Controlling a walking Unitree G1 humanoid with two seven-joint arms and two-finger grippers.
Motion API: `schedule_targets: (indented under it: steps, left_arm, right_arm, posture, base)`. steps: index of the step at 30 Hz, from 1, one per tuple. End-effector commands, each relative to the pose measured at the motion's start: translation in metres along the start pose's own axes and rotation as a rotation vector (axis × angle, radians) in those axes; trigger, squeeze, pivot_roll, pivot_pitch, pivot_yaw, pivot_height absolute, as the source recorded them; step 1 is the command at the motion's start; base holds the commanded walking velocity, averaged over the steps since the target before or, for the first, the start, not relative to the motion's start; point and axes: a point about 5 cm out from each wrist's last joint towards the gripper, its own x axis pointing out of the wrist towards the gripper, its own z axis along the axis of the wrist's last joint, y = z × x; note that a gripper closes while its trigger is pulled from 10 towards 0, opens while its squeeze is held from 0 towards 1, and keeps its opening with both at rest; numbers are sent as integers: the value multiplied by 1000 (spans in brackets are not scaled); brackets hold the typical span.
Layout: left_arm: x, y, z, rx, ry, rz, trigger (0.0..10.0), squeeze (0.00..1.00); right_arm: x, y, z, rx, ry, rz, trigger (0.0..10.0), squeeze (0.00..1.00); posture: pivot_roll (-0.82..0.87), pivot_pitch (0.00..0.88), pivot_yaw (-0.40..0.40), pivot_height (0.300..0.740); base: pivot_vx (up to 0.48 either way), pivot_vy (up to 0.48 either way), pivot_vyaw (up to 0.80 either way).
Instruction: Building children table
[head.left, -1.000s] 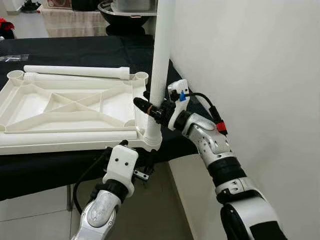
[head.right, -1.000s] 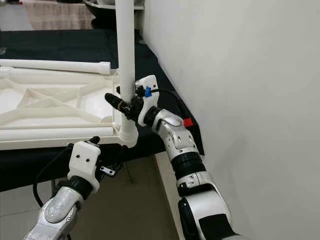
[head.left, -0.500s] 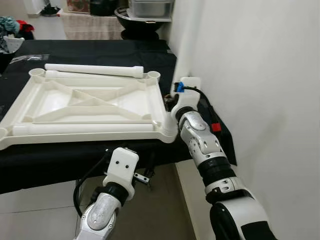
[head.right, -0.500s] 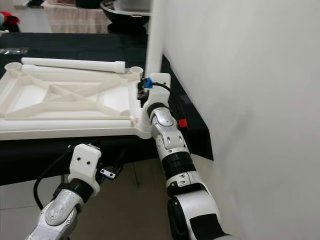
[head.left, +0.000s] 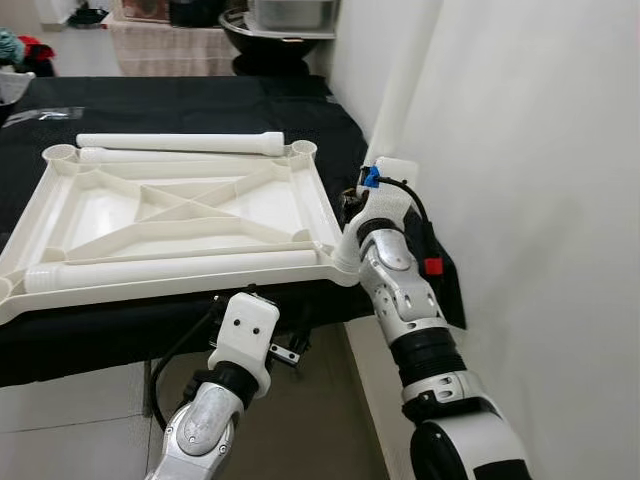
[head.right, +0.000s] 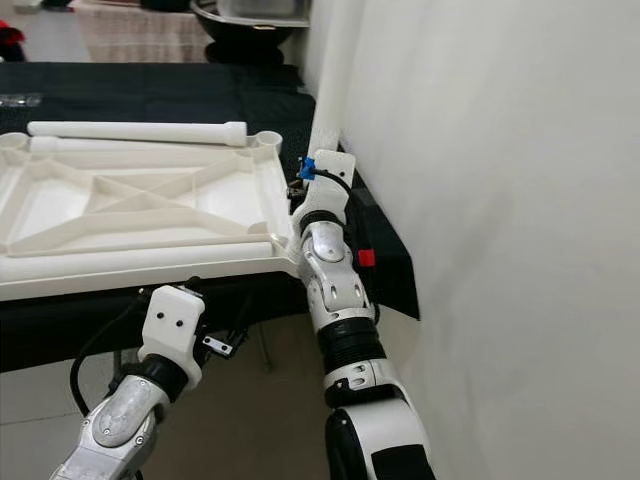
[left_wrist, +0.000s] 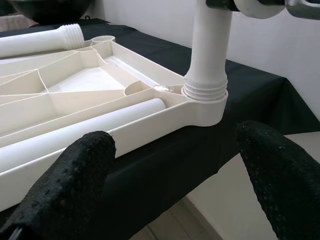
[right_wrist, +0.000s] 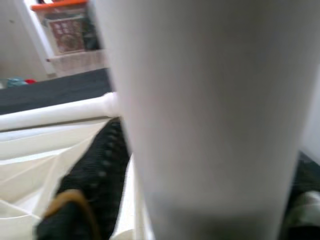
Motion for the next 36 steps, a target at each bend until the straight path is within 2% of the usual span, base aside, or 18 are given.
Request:
schedule_targets:
  steps: [1,3,5,6,7,8,9,11,17,18,19,20,24,27,29,33,35,36]
  left_arm:
    - [0,-2,-2,-3,2,-12,10000,0]
    - [0,-2,-2,-4,2,-12,10000,0]
    - [-1,-3,-2,-4,2,-13,10000,0]
    - [-1,-3,-2,-4,1,-13,10000,0]
    - [-1,-3,-2,-4,1,-13,10000,0]
    - [0,-3,-1,-6,1,-12,10000,0]
    - [0,-3,-1,-6,1,-12,10000,0]
    - [0,-3,-1,-5,0,-11,10000,0]
    - [-2,-3,-1,-11,-1,-20,10000,0]
    - [-2,-3,-1,-10,0,-20,10000,0]
    - [-2,-3,-1,-10,0,-20,10000,0]
    - [-2,-3,-1,-9,1,-18,10000,0]
    - [-2,-2,-1,-7,3,-14,10000,0]
    - [-3,-2,-4,-6,9,-12,10000,0]
    - [-3,-2,-4,-5,11,-12,10000,0]
    - [-3,-2,-4,-5,10,-13,10000,0]
    - [-3,-1,-3,-3,10,-8,10000,0]
    - [-3,-1,-3,-3,10,-8,10000,0]
  right_arm:
    - [-2,7,0,43,-8,74,10000,0]
    - [-4,22,2,128,16,235,10000,0]
    - [-5,28,4,156,24,315,10000,0]
    - [-9,35,3,170,44,432,10000,0]
    - [-9,35,3,170,44,432,10000,0]
    - [-16,44,1,167,77,620,10000,0]
    - [-16,44,1,167,77,620,10000,0]
    - [-22,46,-2,148,99,754,10000,0]
    - [-27,39,-2,140,126,938,10000,0]
    - [-24,36,-2,126,114,918,3294,0]
    - [-24,36,-2,126,114,918,3294,0]
    - [-20,33,-2,121,114,873,0,0]
    - [-13,30,-4,75,116,782,0,0]
    - [-11,31,-18,55,152,651,0,0]
    - [-11,31,-19,27,148,616,0,0]
    - [-8,25,-22,60,161,494,0,0]
    - [0,4,-22,2,164,209,0,0]
    - [0,4,-22,2,164,209,0,0]
  posture:
    - [78,86,-116,740]
    - [76,87,-113,740]
    - [76,87,-113,740]
    - [76,88,-117,740]
    - [76,88,-117,740]
    - [77,89,-118,740]
    - [77,89,-118,740]
    - [77,88,-118,740]
    - [79,92,-120,740]
    - [79,91,-119,740]
    - [79,91,-119,740]
    - [79,93,-121,740]
    - [82,95,-123,740]
    - [78,94,-121,740]
    - [78,94,-121,740]
    - [80,95,-120,740]
    - [79,96,-120,740]
    - [79,96,-120,740]
  base:
    - [0,0,0]
    - [0,0,0]
    - [0,0,0]
    - [0,0,0]
    - [0,0,0]
    - [0,0,0]
    - [0,0,0]
    - [0,0,0]
    - [0,0,0]
    - [0,0,0]
    - [0,0,0]
    - [0,0,0]
    - [0,0,0]
    - [0,0,0]
    - [0,0,0]
    - [0,0,0]
    - [0,0,0]
    - [0,0,0]
